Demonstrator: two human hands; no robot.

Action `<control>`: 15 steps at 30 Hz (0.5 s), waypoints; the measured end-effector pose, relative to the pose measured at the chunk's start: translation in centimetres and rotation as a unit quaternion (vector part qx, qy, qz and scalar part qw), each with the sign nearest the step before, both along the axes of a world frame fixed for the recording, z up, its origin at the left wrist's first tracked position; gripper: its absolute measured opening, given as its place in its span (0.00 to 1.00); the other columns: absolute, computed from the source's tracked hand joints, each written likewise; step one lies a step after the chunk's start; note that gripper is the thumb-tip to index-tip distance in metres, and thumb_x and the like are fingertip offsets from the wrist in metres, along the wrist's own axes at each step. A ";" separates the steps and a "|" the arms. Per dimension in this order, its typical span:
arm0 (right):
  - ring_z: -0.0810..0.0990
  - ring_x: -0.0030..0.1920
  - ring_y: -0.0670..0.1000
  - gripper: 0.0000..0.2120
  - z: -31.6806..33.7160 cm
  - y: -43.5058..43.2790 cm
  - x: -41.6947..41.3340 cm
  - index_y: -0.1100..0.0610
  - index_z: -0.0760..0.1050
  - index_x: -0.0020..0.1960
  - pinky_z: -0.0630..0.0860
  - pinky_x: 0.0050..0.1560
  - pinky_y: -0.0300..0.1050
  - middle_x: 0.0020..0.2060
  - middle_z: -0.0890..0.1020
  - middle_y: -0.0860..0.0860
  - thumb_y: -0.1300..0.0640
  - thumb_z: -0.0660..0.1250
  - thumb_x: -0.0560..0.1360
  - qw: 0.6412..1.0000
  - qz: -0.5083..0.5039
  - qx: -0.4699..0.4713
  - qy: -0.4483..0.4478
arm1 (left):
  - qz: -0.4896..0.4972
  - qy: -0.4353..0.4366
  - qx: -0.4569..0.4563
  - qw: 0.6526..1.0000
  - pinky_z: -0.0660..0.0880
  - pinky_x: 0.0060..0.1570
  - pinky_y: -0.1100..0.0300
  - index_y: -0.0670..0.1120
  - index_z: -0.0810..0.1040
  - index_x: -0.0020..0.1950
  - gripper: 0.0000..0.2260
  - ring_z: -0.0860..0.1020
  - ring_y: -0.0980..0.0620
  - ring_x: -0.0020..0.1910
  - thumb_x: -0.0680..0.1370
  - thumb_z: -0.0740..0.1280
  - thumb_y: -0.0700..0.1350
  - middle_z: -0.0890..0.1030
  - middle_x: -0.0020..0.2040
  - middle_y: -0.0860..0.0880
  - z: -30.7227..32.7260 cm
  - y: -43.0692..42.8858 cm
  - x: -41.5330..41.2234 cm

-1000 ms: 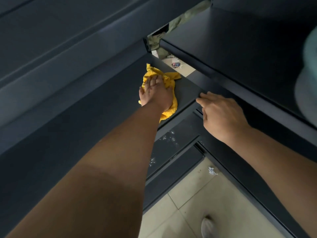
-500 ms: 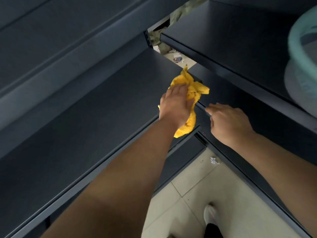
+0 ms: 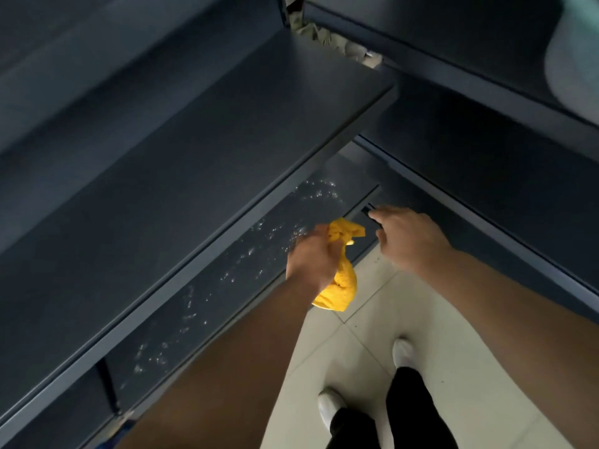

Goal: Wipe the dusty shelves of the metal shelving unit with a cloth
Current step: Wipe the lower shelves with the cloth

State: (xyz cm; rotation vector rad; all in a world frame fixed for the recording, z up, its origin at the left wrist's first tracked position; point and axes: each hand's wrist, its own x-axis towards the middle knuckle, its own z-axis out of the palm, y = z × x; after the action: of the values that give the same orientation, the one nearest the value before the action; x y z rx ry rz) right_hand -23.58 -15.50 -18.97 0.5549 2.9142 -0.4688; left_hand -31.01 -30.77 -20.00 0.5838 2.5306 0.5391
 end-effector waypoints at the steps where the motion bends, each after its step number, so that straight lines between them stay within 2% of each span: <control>1: 0.78 0.61 0.56 0.19 -0.6 -0.7 -0.1 0.55 0.70 0.69 0.76 0.58 0.53 0.63 0.78 0.54 0.57 0.60 0.78 1.000 0.008 -0.008 -0.005 | 0.025 -0.022 0.012 0.999 0.74 0.54 0.49 0.48 0.72 0.62 0.14 0.77 0.42 0.55 0.80 0.58 0.52 0.80 0.54 0.44 -0.4 -0.6 0.0; 5: 0.81 0.56 0.57 0.16 -4.0 -3.0 -1.7 0.53 0.72 0.66 0.79 0.53 0.52 0.58 0.81 0.54 0.53 0.59 0.79 0.999 0.037 -0.026 -0.010 | 0.107 -0.025 0.017 0.994 0.76 0.52 0.48 0.50 0.73 0.62 0.15 0.78 0.40 0.52 0.79 0.59 0.54 0.81 0.52 0.44 -2.2 -1.9 -1.1; 9: 0.80 0.58 0.57 0.19 -6.9 -3.3 -4.4 0.53 0.68 0.71 0.77 0.53 0.49 0.62 0.79 0.53 0.52 0.56 0.81 0.997 0.065 -0.041 0.006 | 0.162 0.005 -0.005 0.987 0.70 0.46 0.53 0.46 0.73 0.62 0.20 0.78 0.38 0.54 0.79 0.59 0.59 0.81 0.52 0.42 -5.3 -1.9 -3.9; 12: 0.77 0.61 0.56 0.21 -9.1 -2.5 -6.4 0.53 0.65 0.73 0.75 0.55 0.49 0.64 0.77 0.52 0.51 0.55 0.81 0.996 0.080 -0.036 0.019 | 0.195 0.017 -0.007 0.981 0.68 0.48 0.52 0.44 0.71 0.63 0.26 0.77 0.38 0.57 0.78 0.57 0.64 0.80 0.55 0.40 -7.0 -1.5 -6.3; 15: 0.77 0.61 0.57 0.21 -11.0 -1.7 -8.6 0.52 0.65 0.73 0.74 0.55 0.50 0.64 0.78 0.52 0.50 0.56 0.81 0.995 0.091 -0.021 0.025 | 0.243 0.012 0.018 0.970 0.67 0.51 0.52 0.46 0.67 0.68 0.28 0.75 0.40 0.60 0.78 0.56 0.65 0.78 0.60 0.41 -8.3 -0.7 -9.2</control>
State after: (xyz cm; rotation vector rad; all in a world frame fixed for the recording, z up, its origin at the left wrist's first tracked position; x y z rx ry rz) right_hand -32.21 -17.24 -30.02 0.2731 2.9579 -0.5248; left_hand -40.16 -31.43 -28.30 -0.0311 2.6943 0.7506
